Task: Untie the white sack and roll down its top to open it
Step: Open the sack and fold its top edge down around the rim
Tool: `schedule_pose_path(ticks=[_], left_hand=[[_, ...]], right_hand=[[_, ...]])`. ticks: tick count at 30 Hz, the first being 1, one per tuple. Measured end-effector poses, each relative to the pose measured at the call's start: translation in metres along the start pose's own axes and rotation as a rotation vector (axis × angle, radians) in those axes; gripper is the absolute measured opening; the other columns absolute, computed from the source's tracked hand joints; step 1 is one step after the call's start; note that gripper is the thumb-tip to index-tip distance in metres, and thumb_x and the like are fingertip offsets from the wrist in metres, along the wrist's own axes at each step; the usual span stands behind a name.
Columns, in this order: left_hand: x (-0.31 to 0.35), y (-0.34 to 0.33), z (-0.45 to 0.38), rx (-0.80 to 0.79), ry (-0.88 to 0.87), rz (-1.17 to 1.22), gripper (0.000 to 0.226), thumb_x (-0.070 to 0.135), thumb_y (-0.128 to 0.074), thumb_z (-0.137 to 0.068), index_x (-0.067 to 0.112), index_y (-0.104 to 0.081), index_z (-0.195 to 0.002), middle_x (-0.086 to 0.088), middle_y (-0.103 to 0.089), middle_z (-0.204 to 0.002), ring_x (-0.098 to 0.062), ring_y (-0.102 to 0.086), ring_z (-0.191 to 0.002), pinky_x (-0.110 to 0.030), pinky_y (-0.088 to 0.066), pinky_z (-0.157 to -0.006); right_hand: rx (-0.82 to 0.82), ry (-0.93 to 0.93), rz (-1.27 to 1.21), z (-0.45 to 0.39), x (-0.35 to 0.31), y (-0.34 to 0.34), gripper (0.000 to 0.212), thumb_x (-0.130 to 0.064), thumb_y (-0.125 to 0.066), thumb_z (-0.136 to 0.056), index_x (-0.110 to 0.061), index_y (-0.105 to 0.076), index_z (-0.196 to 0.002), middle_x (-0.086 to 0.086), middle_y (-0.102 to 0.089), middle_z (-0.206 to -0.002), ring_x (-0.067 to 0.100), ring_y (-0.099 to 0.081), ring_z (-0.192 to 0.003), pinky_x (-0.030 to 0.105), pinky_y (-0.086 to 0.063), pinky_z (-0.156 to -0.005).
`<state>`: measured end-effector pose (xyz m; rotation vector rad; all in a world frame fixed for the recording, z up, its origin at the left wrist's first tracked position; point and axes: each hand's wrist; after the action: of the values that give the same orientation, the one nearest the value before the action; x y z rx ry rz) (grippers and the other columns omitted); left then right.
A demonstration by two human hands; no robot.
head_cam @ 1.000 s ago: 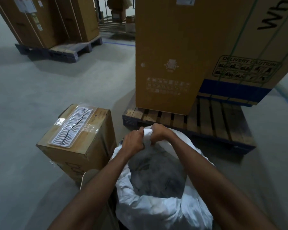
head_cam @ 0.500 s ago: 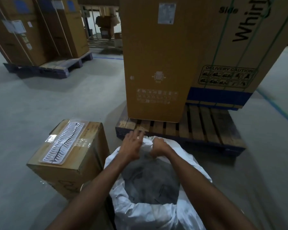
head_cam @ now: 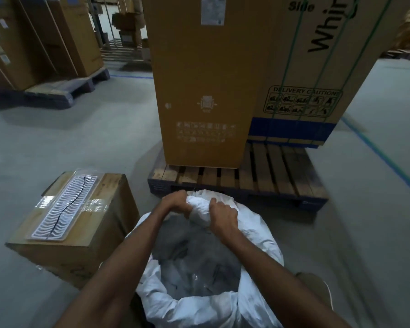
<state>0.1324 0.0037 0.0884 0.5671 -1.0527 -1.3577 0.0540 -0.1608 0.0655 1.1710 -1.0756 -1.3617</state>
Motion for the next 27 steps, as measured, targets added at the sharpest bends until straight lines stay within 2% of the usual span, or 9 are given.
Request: schedule_pose_path(ticks=[2, 4, 7, 10, 14, 18, 21, 23, 27], left_hand=[[0.002, -0.004, 0.004, 0.192, -0.070, -0.128, 0.058, 0.037, -0.078, -0.063, 0.018, -0.058, -0.114, -0.007, -0.068, -0.108, -0.026, -0.065, -0.096, -0.034, -0.051, -0.077], [0.005, -0.021, 0.006, 0.415, -0.249, -0.276, 0.078, 0.036, -0.078, -0.061, 0.017, -0.048, -0.131, -0.009, -0.060, -0.119, -0.029, -0.058, -0.109, -0.038, -0.047, -0.094], [0.007, -0.051, 0.003, 0.517, -0.479, -0.335, 0.098, 0.036, -0.080, -0.063, 0.009, -0.039, -0.147, -0.013, -0.048, -0.135, -0.031, -0.045, -0.125, -0.041, -0.034, -0.115], [0.016, -0.057, -0.004, 0.513, -0.407, -0.272, 0.083, 0.038, -0.077, -0.068, 0.013, -0.043, -0.140, -0.010, -0.053, -0.126, -0.029, -0.051, -0.114, -0.038, -0.042, -0.100], [0.041, -0.041, -0.011, 0.376, -0.232, -0.345, 0.050, 0.042, -0.072, -0.068, 0.021, -0.064, -0.113, -0.003, -0.072, -0.105, -0.025, -0.067, -0.098, -0.040, -0.047, -0.089], [0.045, -0.022, -0.012, 0.090, -0.054, -0.216, 0.056, 0.039, -0.074, -0.074, 0.018, -0.060, -0.124, -0.003, -0.067, -0.119, -0.026, -0.064, -0.109, -0.040, -0.049, -0.088], [0.043, -0.008, -0.020, -0.083, -0.033, -0.208, 0.063, 0.033, -0.080, -0.070, 0.014, -0.061, -0.127, -0.004, -0.066, -0.125, -0.026, -0.062, -0.110, -0.037, -0.043, -0.082], [0.046, -0.013, -0.022, -0.052, -0.078, -0.261, 0.079, 0.041, -0.085, -0.067, 0.014, -0.055, -0.135, -0.006, -0.063, -0.131, -0.028, -0.060, -0.115, -0.039, -0.048, -0.088], [0.056, -0.047, -0.017, 0.309, -0.417, -0.331, 0.113, 0.048, -0.087, -0.058, 0.025, -0.026, -0.150, -0.012, -0.042, -0.141, -0.033, -0.038, -0.131, -0.049, -0.036, -0.111]], right_hand=[[-0.071, -0.035, -0.154, -0.005, 0.006, 0.007, 0.054, -0.044, -0.069, -0.087, -0.015, -0.055, -0.131, 0.009, -0.062, -0.128, 0.029, -0.061, -0.117, 0.038, -0.048, -0.094], [-0.130, -0.086, -0.222, -0.012, 0.011, 0.023, 0.053, -0.041, -0.072, -0.082, -0.012, -0.061, -0.125, 0.011, -0.066, -0.125, 0.029, -0.063, -0.115, 0.036, -0.051, -0.092], [-0.402, -0.177, -0.356, -0.022, 0.016, 0.051, 0.067, -0.024, -0.081, -0.077, -0.005, -0.054, -0.135, 0.014, -0.062, -0.131, 0.030, -0.059, -0.117, 0.039, -0.051, -0.095], [-0.584, -0.227, -0.479, -0.022, 0.020, 0.069, 0.079, -0.022, -0.082, -0.082, -0.006, -0.042, -0.148, 0.015, -0.054, -0.137, 0.028, -0.054, -0.119, 0.038, -0.047, -0.094], [-0.379, -0.183, -0.332, -0.009, 0.021, 0.040, 0.086, -0.037, -0.085, -0.075, -0.011, -0.046, -0.147, 0.012, -0.054, -0.142, 0.029, -0.054, -0.126, 0.038, -0.048, -0.097], [0.006, -0.163, 0.059, 0.021, 0.028, -0.001, 0.091, -0.038, -0.077, -0.080, -0.018, -0.027, -0.153, 0.012, -0.040, -0.149, 0.033, -0.044, -0.132, 0.051, -0.040, -0.106], [0.028, -0.211, -0.039, 0.032, 0.038, -0.011, 0.073, -0.032, -0.069, -0.089, -0.012, -0.033, -0.150, 0.012, -0.053, -0.139, 0.030, -0.057, -0.122, 0.042, -0.045, -0.099], [-0.062, -0.241, -0.225, 0.028, 0.045, -0.004, 0.057, -0.033, -0.068, -0.089, -0.012, -0.048, -0.137, 0.011, -0.060, -0.130, 0.030, -0.061, -0.117, 0.037, -0.047, -0.092], [-0.259, -0.250, -0.490, 0.008, 0.059, 0.030, 0.053, -0.022, -0.072, -0.081, -0.007, -0.056, -0.129, 0.014, -0.064, -0.123, 0.030, -0.063, -0.109, 0.038, -0.055, -0.088]])
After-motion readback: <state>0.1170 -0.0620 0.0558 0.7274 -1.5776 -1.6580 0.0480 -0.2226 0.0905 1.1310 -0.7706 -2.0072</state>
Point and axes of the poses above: each hand's wrist, its own z-axis away from the middle knuckle, its own y-axis out of the back of the hand, x = y × z
